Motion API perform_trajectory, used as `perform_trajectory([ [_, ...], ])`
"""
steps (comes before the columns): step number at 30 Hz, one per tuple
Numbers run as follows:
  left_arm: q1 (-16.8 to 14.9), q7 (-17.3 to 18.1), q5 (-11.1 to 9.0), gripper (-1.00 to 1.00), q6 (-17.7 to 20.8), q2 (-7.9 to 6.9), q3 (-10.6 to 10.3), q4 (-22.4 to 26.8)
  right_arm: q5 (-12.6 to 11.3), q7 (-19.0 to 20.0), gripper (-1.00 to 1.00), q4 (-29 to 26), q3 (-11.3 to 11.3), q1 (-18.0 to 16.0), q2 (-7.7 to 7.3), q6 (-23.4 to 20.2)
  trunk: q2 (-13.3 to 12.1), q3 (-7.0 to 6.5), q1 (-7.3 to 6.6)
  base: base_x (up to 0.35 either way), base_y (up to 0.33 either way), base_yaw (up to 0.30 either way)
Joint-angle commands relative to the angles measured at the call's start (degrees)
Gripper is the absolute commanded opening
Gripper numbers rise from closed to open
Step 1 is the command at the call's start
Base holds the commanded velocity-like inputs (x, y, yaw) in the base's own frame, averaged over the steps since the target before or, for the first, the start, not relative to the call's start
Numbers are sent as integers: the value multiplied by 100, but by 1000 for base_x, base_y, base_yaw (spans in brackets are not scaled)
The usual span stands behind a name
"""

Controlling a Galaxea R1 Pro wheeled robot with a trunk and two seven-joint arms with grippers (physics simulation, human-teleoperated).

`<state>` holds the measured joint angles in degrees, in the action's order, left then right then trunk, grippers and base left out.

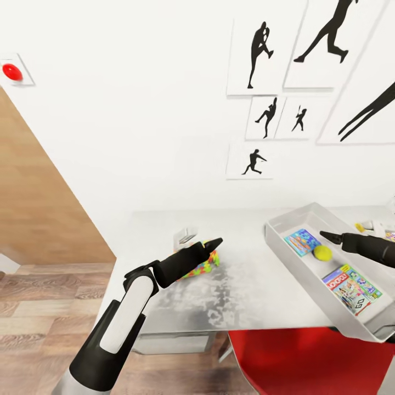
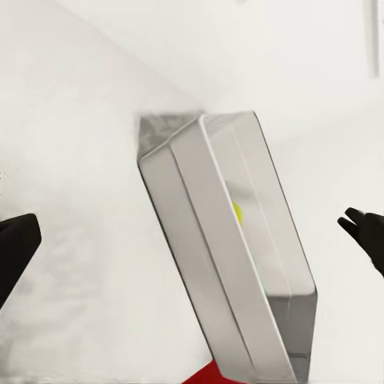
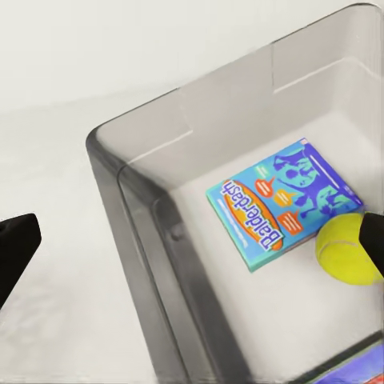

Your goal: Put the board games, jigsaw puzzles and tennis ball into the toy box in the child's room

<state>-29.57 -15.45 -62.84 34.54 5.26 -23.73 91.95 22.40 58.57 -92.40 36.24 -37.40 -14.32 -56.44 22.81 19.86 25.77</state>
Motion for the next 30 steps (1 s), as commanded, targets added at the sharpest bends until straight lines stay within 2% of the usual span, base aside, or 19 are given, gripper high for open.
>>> perform_trajectory([
  [1, -5, -55, -60, 100, 27, 2, 2, 7, 54, 59, 100, -5, 7, -9, -4, -28, 11, 11, 1, -161, 65, 0],
  [14, -5, -55, -64, 100, 89, 2, 10, 7, 54, 61, 100, -6, 10, -13, 24, -29, 11, 11, 1, -68, 202, 0],
  [30, -5, -50, -70, 100, 96, -6, 10, 7, 54, 43, 100, -6, 6, -7, 75, -6, 11, 11, 1, 23, 281, 0],
])
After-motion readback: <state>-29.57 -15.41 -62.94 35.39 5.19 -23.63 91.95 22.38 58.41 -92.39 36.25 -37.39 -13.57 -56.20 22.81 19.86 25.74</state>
